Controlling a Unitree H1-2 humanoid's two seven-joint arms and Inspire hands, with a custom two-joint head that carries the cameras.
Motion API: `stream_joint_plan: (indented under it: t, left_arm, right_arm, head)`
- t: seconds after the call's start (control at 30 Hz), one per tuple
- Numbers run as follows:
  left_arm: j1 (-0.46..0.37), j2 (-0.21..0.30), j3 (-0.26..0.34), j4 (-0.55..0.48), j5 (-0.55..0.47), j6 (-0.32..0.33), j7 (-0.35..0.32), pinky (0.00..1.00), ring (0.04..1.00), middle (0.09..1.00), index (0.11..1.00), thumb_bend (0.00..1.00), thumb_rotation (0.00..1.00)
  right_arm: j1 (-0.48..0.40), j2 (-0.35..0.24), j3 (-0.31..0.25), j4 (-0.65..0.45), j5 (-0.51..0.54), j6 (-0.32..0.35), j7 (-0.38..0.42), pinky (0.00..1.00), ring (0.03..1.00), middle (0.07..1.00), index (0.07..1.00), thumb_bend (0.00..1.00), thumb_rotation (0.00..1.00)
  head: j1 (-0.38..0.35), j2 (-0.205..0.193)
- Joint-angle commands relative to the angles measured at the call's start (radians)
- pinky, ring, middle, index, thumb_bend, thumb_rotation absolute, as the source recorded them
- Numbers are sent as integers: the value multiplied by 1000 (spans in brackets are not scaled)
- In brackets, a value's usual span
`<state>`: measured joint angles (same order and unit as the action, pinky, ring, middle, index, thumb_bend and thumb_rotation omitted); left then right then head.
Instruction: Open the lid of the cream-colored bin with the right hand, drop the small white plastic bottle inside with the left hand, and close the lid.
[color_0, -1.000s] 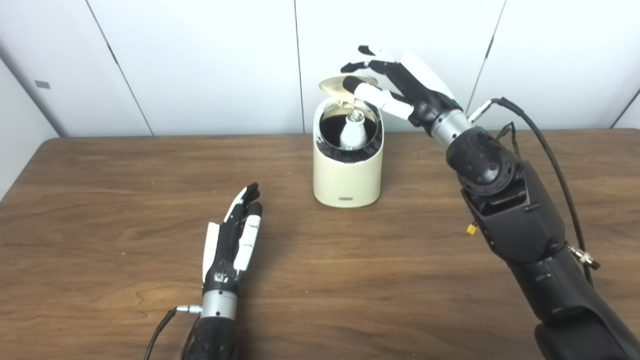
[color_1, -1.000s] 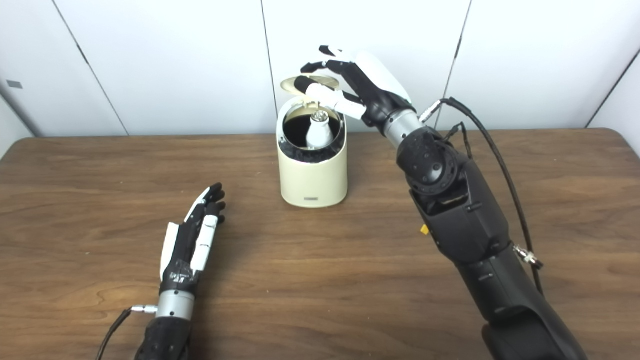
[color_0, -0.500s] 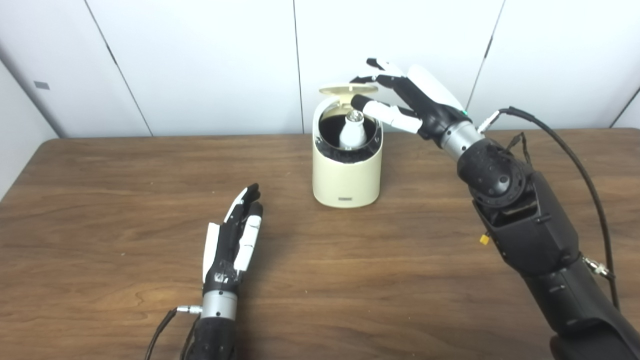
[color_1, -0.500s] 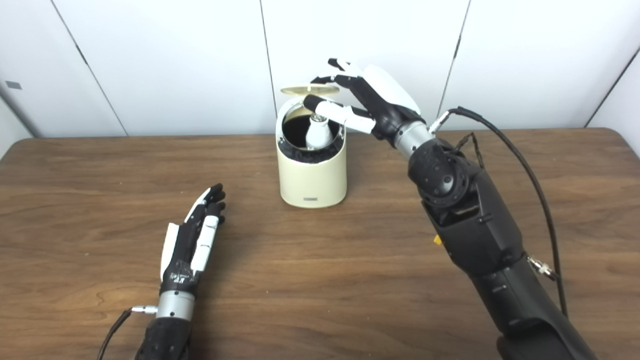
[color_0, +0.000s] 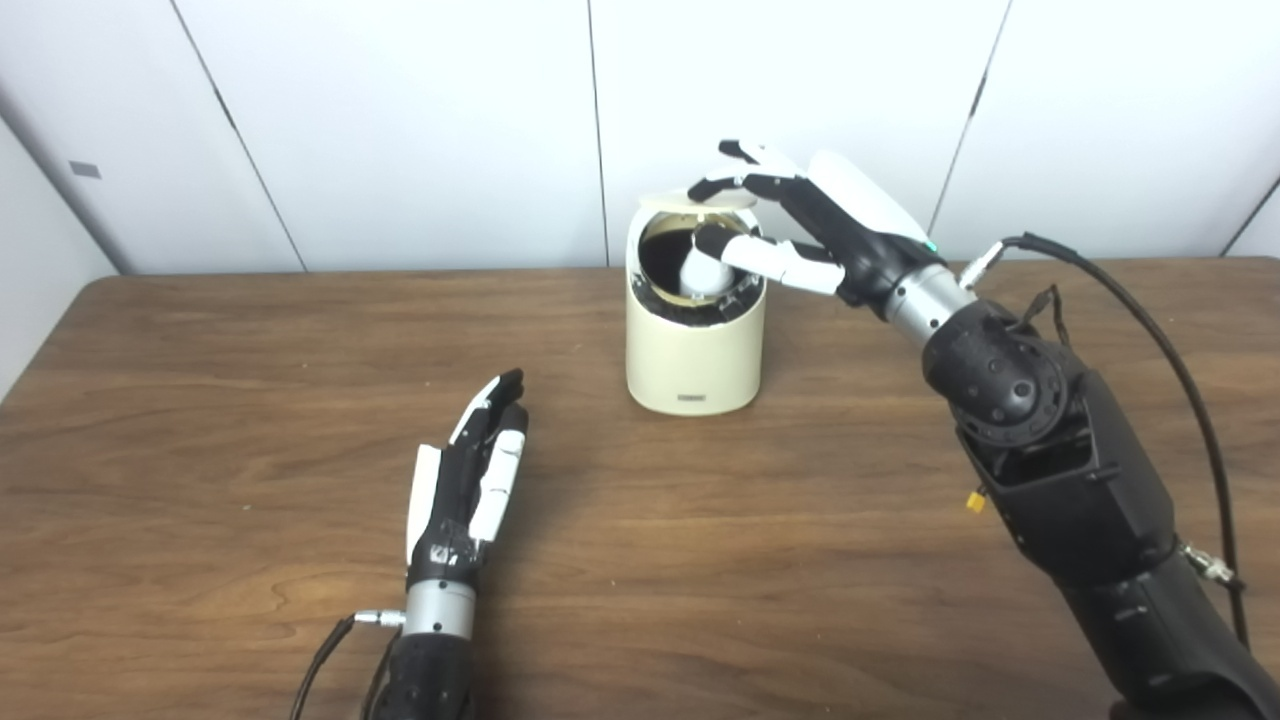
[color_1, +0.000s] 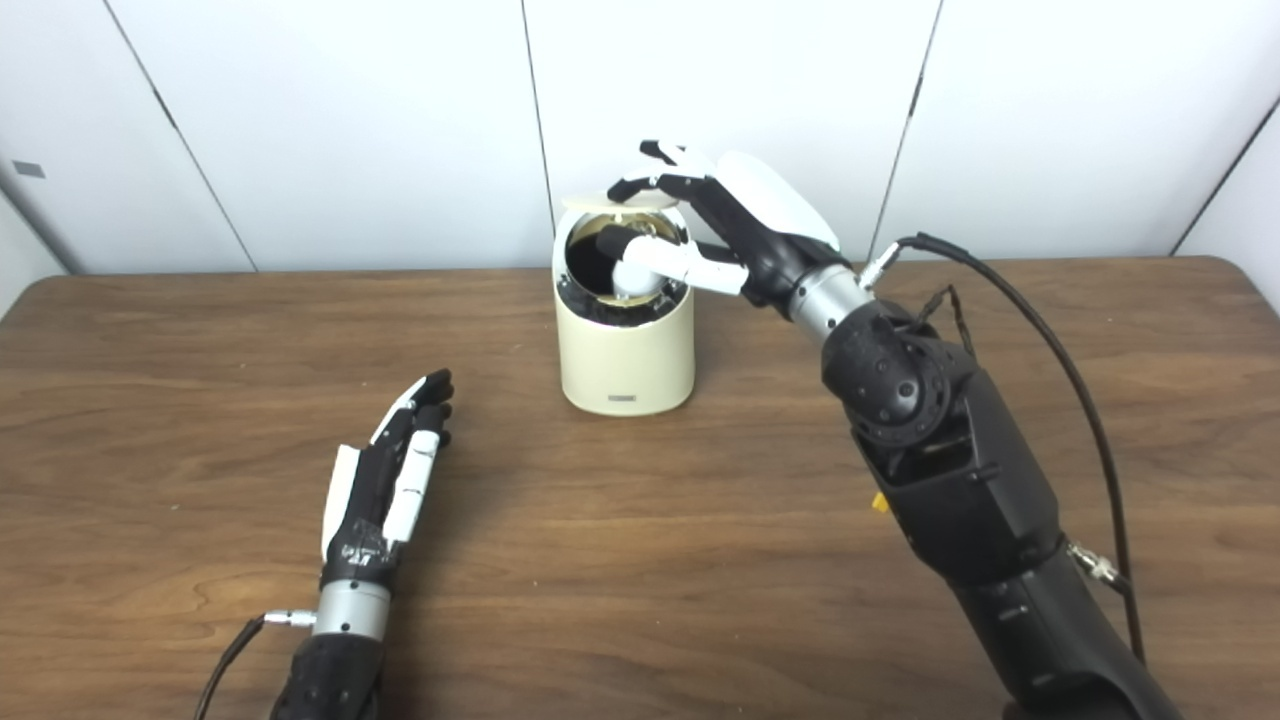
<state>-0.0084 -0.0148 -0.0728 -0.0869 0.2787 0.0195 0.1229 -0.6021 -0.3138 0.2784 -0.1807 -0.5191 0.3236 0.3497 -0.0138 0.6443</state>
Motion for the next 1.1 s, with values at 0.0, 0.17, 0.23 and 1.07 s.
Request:
stream_joint_plan:
  t: [0.0, 0.17, 0.23, 1.07]
  left_arm:
    - [-8, -6, -6, -14, 6, 4, -3, 804, 863, 881, 897, 557, 965]
    - [-9, -2, -7, -16, 11, 6, -4, 807, 853, 876, 897, 541, 967]
    - [-10, -2, -7, -15, 9, 0, -4, 800, 856, 877, 894, 545, 969]
    - [-8, -5, -22, -33, 34, 29, -9, 799, 861, 877, 883, 566, 1000]
  right_arm:
    - [-21, -5, -1, -36, -10, -13, 0, 899, 997, 969, 770, 620, 1000]
    - [-3, -5, 3, -36, -12, -21, -2, 917, 1000, 970, 771, 630, 1000]
    - [4, -4, -1, -36, -6, -15, 1, 919, 1000, 970, 767, 624, 1000]
    - [83, -27, 23, -49, -19, -8, 40, 933, 1000, 999, 801, 622, 997]
  head:
    - [-1, 1]
    - [-1, 5]
    - [0, 5]
    - [11, 9]
